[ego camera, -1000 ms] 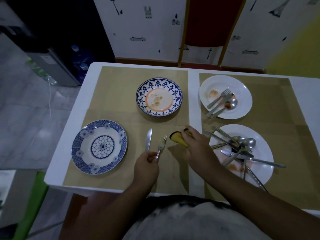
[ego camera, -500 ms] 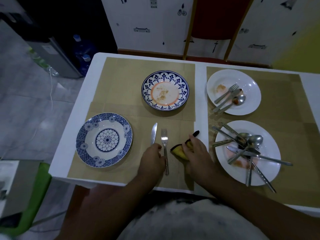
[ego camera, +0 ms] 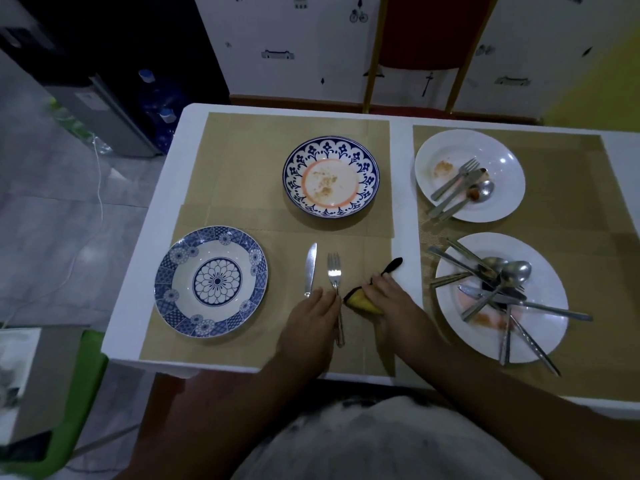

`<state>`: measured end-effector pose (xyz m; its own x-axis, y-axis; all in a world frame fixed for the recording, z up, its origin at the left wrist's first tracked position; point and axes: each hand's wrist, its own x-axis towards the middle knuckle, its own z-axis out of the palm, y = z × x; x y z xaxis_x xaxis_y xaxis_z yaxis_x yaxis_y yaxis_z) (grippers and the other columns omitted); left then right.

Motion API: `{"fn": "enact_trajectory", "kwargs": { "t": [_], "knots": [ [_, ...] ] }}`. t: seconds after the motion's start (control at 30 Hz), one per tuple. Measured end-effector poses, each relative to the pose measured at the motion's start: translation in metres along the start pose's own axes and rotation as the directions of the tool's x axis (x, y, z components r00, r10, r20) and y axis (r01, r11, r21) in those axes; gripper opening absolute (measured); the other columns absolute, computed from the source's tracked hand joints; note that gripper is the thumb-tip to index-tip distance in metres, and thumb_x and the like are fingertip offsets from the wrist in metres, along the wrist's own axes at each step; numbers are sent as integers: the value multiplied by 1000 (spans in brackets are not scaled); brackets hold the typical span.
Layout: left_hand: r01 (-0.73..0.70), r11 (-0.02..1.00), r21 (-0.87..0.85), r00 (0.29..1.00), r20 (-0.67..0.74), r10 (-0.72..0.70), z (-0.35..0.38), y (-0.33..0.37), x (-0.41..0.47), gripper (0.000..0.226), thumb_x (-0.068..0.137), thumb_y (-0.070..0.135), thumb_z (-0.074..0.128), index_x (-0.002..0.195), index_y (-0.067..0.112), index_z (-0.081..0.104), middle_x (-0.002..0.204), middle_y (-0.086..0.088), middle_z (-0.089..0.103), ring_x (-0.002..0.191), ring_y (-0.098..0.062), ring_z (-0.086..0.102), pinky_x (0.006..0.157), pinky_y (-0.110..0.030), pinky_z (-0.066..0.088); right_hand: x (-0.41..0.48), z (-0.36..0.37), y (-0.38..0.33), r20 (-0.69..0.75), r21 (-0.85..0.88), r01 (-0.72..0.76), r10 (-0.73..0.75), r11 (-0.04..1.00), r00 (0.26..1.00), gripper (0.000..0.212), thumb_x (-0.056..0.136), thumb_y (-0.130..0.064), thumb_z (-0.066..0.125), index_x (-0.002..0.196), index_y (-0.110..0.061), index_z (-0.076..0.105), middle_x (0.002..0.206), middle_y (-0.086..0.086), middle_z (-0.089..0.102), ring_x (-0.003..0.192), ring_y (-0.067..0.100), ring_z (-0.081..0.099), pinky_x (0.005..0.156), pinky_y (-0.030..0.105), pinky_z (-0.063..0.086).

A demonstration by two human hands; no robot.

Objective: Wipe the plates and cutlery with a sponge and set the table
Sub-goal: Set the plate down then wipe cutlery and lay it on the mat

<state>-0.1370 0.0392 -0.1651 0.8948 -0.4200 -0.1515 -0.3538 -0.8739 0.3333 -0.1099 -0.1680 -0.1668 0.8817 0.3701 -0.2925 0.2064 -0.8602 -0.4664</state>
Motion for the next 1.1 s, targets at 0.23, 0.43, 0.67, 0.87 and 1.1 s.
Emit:
{"fn": "enact_trajectory", "kwargs": {
  "t": [0.23,0.43,0.67,0.87,1.1],
  "knots": [
    [-17,1000,24,998,-65,19,-12,6,0,56,82,31,74,130,5,65,138,-14,63,128,-31,59,104,-44,48,-12,-27,-9,-117,369,-177,235,912,965,49,94,-13,54,141,-22,44,147,-2,41,135,14,38,107,18,23],
    [-140,980,-140,980,-165,116,-27,45,29,45,88,23,59,128,3,67,134,-14,66,127,-32,60,107,-50,48,-42,-59,-2,-151,653,-258,456,712,877,42,95,-26,55,136,-34,50,129,-12,56,114,6,54,97,23,44],
    [-180,926,-332,982,-118,148,-27,123,77,27,92,17,63,117,14,71,116,-4,71,106,-21,63,93,-29,48,-94,-100,41,-209,797,-246,634,551,744,28,97,-25,52,121,-38,59,101,-16,65,95,3,60,82,23,48],
    [-8,921,-390,998,57,33,-16,188,115,21,93,22,64,112,17,67,112,-2,69,105,-19,62,83,-23,43,-134,-117,92,-226,837,-270,751,475,620,26,96,-24,51,118,-31,63,98,-13,67,89,7,64,79,30,52],
    [187,932,-311,977,157,-144,5,223,142,15,88,25,72,88,21,57,84,3,63,81,-17,62,66,-32,51,-152,-124,132,-201,835,-283,740,472,642,25,96,-27,52,117,-33,64,96,-13,68,90,8,64,81,32,53]
  ]
}}
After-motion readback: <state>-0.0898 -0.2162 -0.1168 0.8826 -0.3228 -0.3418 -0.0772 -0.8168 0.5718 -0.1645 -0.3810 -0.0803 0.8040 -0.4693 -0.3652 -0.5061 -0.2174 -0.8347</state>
